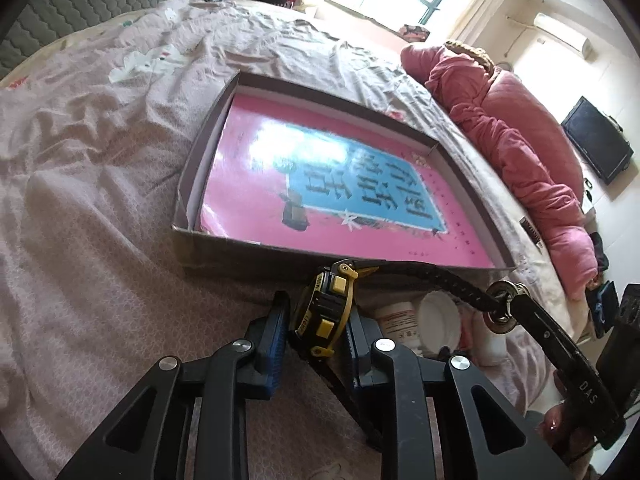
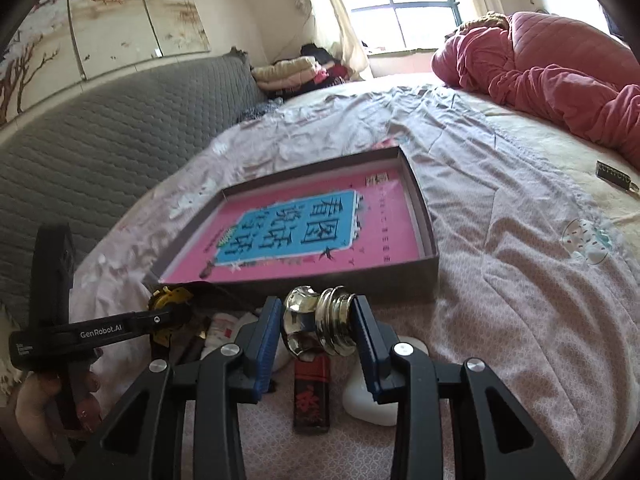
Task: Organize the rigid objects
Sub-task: 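Lift the watch over the grey box with left gripper while right gripper carries the knob there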
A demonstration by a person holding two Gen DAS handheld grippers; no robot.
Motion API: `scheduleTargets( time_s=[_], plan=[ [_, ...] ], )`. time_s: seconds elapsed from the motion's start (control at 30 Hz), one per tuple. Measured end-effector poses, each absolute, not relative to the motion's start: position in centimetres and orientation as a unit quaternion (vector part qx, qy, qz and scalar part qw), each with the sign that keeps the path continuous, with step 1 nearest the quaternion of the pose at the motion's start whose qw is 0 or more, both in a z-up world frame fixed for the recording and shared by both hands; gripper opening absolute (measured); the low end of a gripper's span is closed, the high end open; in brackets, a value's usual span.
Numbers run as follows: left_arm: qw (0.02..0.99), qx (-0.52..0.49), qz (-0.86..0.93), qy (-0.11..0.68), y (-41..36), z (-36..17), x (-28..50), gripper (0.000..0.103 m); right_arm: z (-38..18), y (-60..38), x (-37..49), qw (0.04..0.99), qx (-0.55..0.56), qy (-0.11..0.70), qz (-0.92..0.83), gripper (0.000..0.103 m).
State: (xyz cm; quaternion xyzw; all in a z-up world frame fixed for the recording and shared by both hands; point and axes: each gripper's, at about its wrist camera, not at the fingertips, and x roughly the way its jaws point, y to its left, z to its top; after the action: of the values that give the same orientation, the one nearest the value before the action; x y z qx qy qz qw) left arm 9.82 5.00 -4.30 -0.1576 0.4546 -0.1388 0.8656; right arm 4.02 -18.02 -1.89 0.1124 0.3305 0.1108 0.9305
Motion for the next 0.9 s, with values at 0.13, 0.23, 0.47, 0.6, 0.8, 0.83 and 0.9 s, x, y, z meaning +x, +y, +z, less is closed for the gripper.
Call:
scheduleTargets(
  time_s=[0.13, 0.23, 0.47, 0.6, 0.8, 0.83, 0.9],
  plan=[
    [0.870, -0.171, -0.141, 0.441, 5.5, -3.1, 9.3, 0.023, -1.0, -18.2, 3.8, 0.938, 0.115, 0.310, 0.109, 0.036],
    [0.876, -0.174, -0.140, 0.427, 5.9, -2.1, 8.9, 0.023, -0.4, -18.5, 3.8, 0.940, 0.122, 0.298, 0.110, 0.036],
    [0.890, -0.179, -0.125, 0.401, 6.7, 0.2, 10.0, 0.023, 0.1, -18.9, 4.6, 0.941, 0.129, 0.294, 0.102, 0.036],
    [0.896, -0.173, -0.111, 0.395, 6.7, 0.8, 11.4, 0.023, 0.5, -19.2, 5.5, 0.945, 0.129, 0.287, 0.087, 0.036],
    [0.896, -0.168, -0.092, 0.400, 6.8, 0.4, 13.0, 0.023, 0.4, -19.6, 6.4, 0.947, 0.136, 0.283, 0.068, 0.036],
    [0.897, -0.166, -0.089, 0.401, 6.7, 0.3, 13.3, 0.023, 0.5, -19.6, 6.5, 0.947, 0.135, 0.282, 0.066, 0.036],
    [0.897, -0.163, -0.083, 0.402, 6.8, 0.1, 13.8, 0.023, 0.5, -19.7, 6.9, 0.948, 0.132, 0.282, 0.062, 0.036]
  ],
)
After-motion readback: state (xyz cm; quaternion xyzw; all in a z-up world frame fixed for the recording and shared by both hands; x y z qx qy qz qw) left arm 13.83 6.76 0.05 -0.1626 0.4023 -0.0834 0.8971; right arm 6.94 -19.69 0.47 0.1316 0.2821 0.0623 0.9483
